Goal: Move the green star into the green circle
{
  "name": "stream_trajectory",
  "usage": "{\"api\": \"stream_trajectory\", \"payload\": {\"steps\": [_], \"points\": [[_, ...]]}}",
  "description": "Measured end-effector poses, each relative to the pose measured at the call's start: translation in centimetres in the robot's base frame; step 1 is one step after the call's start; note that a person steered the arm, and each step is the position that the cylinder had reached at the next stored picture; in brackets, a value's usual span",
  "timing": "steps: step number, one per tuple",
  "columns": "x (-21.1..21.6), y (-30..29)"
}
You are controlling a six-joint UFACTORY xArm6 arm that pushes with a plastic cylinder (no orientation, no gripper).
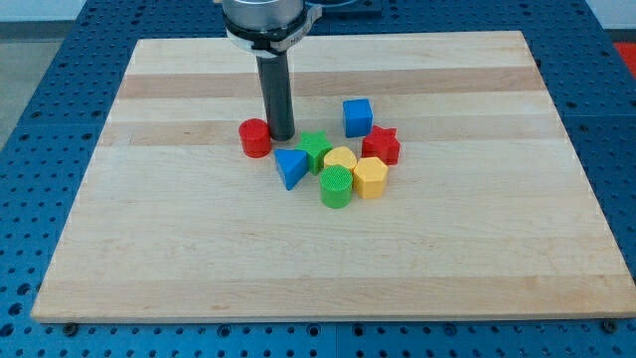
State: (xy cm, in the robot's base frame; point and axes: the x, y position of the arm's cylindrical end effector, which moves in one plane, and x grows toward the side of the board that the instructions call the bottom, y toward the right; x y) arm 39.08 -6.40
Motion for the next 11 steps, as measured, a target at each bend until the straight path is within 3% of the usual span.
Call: {"api": "stream_trajectory", "payload": {"steps": [3,11], "points": [[0.0,2.7],[5.9,3.0]]}}
